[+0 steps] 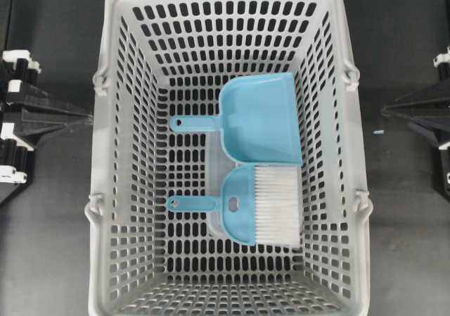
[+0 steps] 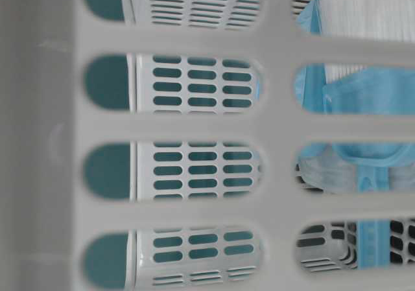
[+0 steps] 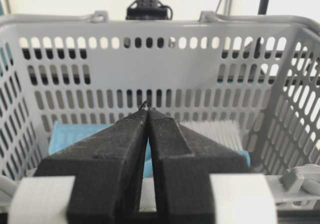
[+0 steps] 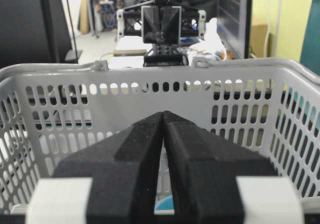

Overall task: Pick up the hand brush from the shopping basket with the left arm.
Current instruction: 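Move the left gripper over the basket toward the blue brush handle, then lower the open left gripper around the blue brush handle and close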

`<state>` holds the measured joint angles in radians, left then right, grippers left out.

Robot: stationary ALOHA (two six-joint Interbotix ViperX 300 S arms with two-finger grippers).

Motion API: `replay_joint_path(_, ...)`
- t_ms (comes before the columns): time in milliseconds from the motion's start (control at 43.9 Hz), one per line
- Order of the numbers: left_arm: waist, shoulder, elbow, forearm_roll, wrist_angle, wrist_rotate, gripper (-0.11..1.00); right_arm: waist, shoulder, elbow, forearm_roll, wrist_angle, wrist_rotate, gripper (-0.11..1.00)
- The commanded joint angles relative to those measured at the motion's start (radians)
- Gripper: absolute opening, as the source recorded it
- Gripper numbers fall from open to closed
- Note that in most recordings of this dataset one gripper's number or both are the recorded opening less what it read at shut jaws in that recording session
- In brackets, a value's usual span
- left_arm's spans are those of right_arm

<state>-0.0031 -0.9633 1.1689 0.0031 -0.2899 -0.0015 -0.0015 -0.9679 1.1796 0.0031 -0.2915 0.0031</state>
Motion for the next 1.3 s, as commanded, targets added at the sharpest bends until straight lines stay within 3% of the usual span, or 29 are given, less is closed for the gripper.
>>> replay_joint_path(0, -0.009, 0.018, -0.092, 0.041, 0.101, -0.014, 0.06, 0.008, 0.002, -0.021, 0.006, -0.008, 0.006, 0.0)
replay_joint_path(91, -0.012, 0.046, -0.195, 0.041, 0.279, -0.021, 0.0, 0.012, -0.012, -0.023, 0.009, -0.005, 0.011, 0.0)
replay_joint_path(387, -0.063, 0.252, -0.541, 0.041, 0.788, -0.012, 0.0, 0.032, -0.041, -0.04, 0.009, 0.101, 0.038, 0.0)
replay_joint_path(501, -0.067, 0.345, -0.652, 0.041, 0.93, -0.012, 0.0, 0.032, -0.043, -0.051, 0.009, 0.17, 0.04, 0.0)
replay_joint_path(660, -0.08, 0.476, -0.77, 0.041, 1.034, -0.011, 0.0, 0.032, -0.044, -0.051, 0.009, 0.215, 0.037, 0.03)
replay_joint_path(774, -0.092, 0.566, -0.841, 0.041, 1.086, -0.012, 0.0, 0.032, -0.044, -0.051, 0.009, 0.221, 0.035, 0.24)
replay_joint_path(934, -0.103, 0.635, -0.887, 0.041, 1.135, -0.026, 0.0, 0.028, -0.044, -0.051, 0.009, 0.222, 0.038, 0.65)
replay_joint_path(1002, -0.103, 0.657, -0.891, 0.041, 1.146, -0.04, 0.0, 0.025, -0.044, -0.051, 0.009, 0.222, 0.04, 0.74)
replay_joint_path(1070, -0.103, 0.673, -0.894, 0.041, 1.147, -0.057, 0.01, 0.023, -0.044, -0.051, 0.009, 0.222, 0.04, 0.75)
replay_joint_path(1161, -0.103, 0.707, -0.899, 0.041, 1.149, -0.089, 0.15, 0.018, -0.044, -0.051, 0.009, 0.222, 0.04, 0.74)
replay_joint_path(1275, -0.114, 0.752, -0.899, 0.041, 1.15, -0.13, 0.51, 0.018, -0.044, -0.048, 0.009, 0.222, 0.04, 0.74)
